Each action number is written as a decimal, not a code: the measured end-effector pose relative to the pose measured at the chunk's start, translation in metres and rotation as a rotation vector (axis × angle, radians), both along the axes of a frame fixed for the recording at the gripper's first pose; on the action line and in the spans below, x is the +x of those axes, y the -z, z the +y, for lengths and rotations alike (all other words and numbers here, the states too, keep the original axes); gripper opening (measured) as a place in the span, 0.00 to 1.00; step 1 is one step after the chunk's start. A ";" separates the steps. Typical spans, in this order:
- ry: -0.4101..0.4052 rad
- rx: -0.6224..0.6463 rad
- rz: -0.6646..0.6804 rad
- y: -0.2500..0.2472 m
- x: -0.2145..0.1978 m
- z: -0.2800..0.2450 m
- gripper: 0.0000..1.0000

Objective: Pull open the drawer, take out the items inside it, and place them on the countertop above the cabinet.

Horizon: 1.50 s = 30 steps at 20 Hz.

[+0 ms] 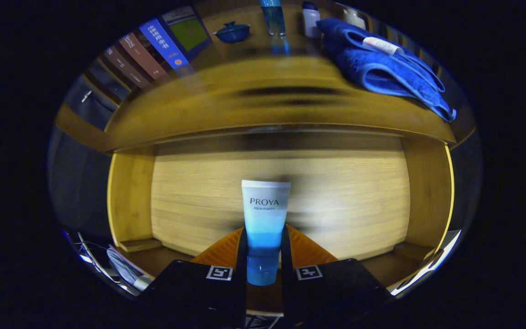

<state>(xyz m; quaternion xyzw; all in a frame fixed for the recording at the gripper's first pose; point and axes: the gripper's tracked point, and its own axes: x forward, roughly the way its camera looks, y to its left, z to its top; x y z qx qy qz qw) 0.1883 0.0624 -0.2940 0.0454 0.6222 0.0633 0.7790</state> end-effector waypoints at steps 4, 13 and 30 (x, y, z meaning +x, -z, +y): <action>-0.036 0.033 -0.049 -0.053 0.012 0.012 0.36; -0.026 -0.043 -0.084 -0.088 0.126 0.018 0.35; -0.015 -0.126 -0.023 -0.034 0.187 0.013 0.43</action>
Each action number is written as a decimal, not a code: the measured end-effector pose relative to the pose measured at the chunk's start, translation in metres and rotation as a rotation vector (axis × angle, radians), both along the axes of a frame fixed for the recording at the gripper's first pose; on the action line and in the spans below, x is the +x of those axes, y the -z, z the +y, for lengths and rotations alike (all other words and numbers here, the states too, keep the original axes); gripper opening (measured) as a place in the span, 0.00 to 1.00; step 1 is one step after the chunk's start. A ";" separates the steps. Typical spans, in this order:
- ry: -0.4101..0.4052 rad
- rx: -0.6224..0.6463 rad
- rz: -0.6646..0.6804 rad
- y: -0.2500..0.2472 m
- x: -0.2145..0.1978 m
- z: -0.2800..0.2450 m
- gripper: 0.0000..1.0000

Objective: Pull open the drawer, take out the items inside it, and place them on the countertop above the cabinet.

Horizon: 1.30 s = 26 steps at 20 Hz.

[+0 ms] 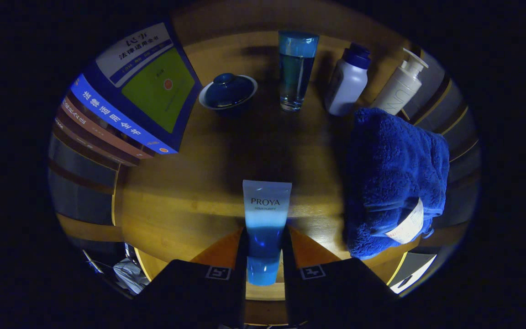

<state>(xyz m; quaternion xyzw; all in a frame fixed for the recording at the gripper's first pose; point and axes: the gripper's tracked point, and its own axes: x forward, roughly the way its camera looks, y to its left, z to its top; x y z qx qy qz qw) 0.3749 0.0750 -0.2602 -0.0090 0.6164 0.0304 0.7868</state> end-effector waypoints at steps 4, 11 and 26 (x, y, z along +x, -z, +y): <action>0.001 0.008 -0.007 -0.001 0.000 0.000 0.54; -0.027 0.040 -0.160 -0.038 -0.011 0.010 0.99; -0.084 0.183 -0.858 -0.206 -0.157 0.029 1.00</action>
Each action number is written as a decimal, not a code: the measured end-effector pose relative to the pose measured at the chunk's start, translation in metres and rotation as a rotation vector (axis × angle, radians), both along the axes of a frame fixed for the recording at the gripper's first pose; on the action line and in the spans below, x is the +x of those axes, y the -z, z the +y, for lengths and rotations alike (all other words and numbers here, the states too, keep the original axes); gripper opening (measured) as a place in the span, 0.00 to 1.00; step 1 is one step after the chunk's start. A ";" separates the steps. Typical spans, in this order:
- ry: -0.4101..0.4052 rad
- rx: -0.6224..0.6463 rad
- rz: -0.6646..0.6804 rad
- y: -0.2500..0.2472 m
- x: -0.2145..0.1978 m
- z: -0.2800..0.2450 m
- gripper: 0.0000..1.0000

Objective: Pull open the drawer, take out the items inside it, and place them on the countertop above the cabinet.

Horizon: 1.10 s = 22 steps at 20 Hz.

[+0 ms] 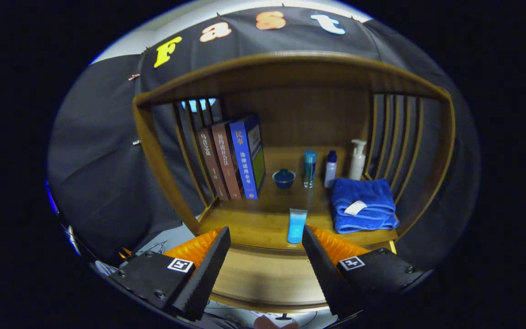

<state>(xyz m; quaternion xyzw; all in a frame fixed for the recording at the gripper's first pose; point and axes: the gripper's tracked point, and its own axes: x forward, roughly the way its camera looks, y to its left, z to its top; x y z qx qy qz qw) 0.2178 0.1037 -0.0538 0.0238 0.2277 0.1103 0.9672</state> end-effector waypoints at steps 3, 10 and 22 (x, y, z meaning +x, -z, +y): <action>0.027 0.000 -0.138 -0.016 -0.042 -0.008 1.00; 0.090 -0.020 -0.324 0.008 -0.115 -0.030 0.99; 0.125 -0.057 -0.270 0.176 -0.163 -0.043 0.99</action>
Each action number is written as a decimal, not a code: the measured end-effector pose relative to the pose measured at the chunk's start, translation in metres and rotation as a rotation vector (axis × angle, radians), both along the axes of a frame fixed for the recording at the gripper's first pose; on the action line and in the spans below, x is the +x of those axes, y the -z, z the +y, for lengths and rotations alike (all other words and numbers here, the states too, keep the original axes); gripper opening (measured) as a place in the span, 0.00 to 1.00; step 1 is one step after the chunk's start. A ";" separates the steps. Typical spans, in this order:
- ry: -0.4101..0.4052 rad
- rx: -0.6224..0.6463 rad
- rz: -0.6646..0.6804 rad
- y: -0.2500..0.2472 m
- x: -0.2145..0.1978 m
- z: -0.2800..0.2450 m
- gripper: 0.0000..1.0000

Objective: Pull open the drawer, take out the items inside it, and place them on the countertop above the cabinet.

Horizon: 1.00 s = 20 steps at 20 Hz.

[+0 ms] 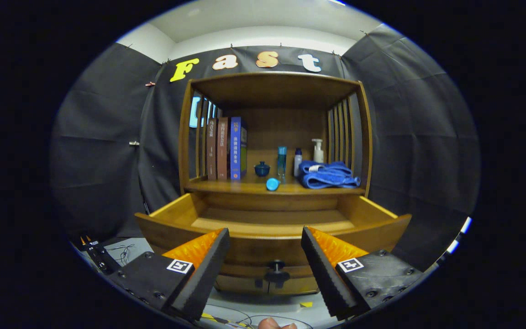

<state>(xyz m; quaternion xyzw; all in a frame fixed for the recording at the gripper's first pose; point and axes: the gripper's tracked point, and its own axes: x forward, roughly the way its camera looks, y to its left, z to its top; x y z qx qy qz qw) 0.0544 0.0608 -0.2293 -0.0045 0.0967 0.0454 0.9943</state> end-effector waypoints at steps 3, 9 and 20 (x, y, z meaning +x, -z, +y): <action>0.016 -0.004 0.041 0.031 0.006 -0.007 1.00; 0.030 -0.037 0.064 0.060 0.029 -0.013 1.00; 0.041 -0.029 0.062 0.060 0.059 -0.009 1.00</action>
